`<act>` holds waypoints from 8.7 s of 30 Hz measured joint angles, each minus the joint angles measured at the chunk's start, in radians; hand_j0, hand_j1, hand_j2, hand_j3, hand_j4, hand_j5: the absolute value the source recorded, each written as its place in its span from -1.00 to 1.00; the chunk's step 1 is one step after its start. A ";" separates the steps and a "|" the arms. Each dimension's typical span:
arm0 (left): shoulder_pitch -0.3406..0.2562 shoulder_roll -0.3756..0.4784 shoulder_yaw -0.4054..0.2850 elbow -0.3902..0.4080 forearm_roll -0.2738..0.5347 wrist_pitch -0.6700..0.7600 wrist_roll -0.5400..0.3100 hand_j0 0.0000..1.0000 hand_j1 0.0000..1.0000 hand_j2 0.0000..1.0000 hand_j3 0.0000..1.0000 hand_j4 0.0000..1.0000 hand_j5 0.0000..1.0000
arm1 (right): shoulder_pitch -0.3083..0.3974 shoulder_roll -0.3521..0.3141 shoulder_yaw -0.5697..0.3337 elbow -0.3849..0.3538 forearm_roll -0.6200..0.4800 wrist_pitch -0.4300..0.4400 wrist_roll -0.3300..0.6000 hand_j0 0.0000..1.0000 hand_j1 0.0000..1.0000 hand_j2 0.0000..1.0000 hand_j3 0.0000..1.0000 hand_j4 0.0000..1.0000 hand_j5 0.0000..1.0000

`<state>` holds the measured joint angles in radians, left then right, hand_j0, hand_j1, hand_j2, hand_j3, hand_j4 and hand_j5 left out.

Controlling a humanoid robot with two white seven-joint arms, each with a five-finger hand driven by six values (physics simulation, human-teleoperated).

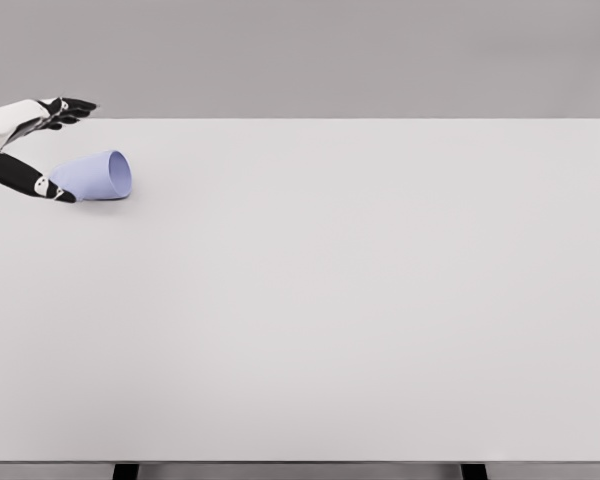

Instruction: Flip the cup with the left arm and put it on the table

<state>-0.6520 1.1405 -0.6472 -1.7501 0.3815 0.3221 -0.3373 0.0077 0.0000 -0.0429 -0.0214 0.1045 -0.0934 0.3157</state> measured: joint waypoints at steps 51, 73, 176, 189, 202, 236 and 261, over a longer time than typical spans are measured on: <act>-0.112 -0.316 -0.205 0.307 -0.536 0.043 -0.006 1.00 1.00 1.00 1.00 1.00 1.00 | 0.000 0.000 0.000 0.000 0.000 0.000 0.000 1.00 1.00 1.00 1.00 1.00 1.00; -0.132 -0.372 -0.214 0.422 -0.579 0.036 0.012 1.00 1.00 1.00 1.00 1.00 1.00 | 0.000 0.000 0.000 0.000 0.000 0.000 0.000 1.00 1.00 1.00 1.00 1.00 1.00; -0.160 -0.259 -0.239 0.507 0.300 -0.390 -0.244 0.20 0.20 0.20 0.20 0.20 0.20 | 0.000 0.000 0.000 0.000 0.000 0.000 0.000 1.00 1.00 1.00 1.00 1.00 1.00; -0.120 -0.373 -0.249 0.509 0.445 -0.370 -0.273 0.26 0.26 0.26 0.26 0.26 0.26 | 0.000 0.000 0.000 0.000 0.000 0.000 0.000 1.00 1.00 1.00 1.00 1.00 1.00; -0.067 -0.437 -0.242 0.509 0.450 -0.344 -0.274 0.40 0.40 0.40 0.40 0.40 0.40 | 0.000 0.000 0.000 0.000 0.000 0.000 0.000 1.00 1.00 1.00 1.00 1.00 1.00; -0.046 -0.453 -0.241 0.508 0.439 -0.370 -0.273 1.00 1.00 1.00 1.00 1.00 1.00 | 0.000 0.000 0.000 0.000 0.000 0.000 0.000 1.00 1.00 1.00 1.00 1.00 1.00; -0.029 -0.344 -0.216 0.508 0.427 -0.477 -0.274 1.00 1.00 1.00 1.00 1.00 1.00 | 0.000 0.000 0.000 0.000 0.000 0.000 0.000 1.00 1.00 1.00 1.00 1.00 1.00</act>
<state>-0.6811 0.7967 -0.8628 -1.2425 0.8083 -0.1553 -0.6108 0.0077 0.0000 -0.0429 -0.0214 0.1045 -0.0934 0.3157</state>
